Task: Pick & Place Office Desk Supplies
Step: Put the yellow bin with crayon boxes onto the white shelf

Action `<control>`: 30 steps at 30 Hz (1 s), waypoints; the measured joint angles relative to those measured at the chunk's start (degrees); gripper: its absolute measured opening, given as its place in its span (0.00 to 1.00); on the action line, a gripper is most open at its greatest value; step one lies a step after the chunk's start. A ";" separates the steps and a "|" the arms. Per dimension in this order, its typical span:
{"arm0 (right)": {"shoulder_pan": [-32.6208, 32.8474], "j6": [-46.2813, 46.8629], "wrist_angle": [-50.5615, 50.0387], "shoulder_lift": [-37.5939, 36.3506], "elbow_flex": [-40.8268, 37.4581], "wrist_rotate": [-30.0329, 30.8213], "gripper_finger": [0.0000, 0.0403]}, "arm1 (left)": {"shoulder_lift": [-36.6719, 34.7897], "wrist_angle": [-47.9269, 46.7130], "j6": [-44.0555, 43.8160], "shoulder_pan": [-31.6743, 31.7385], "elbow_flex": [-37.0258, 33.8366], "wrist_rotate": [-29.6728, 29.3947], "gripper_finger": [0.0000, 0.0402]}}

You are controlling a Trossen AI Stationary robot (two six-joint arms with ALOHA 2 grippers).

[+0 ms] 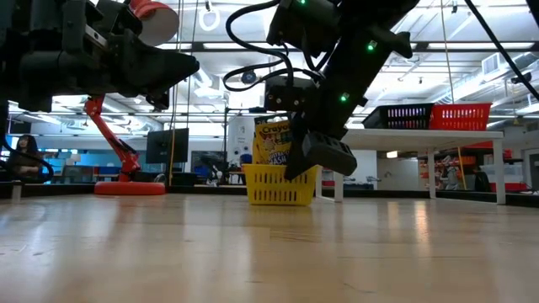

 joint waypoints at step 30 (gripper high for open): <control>3.14 -0.24 -2.90 -5.71 -0.13 4.38 0.02 | 0.02 -0.50 -0.02 0.00 0.00 0.00 0.13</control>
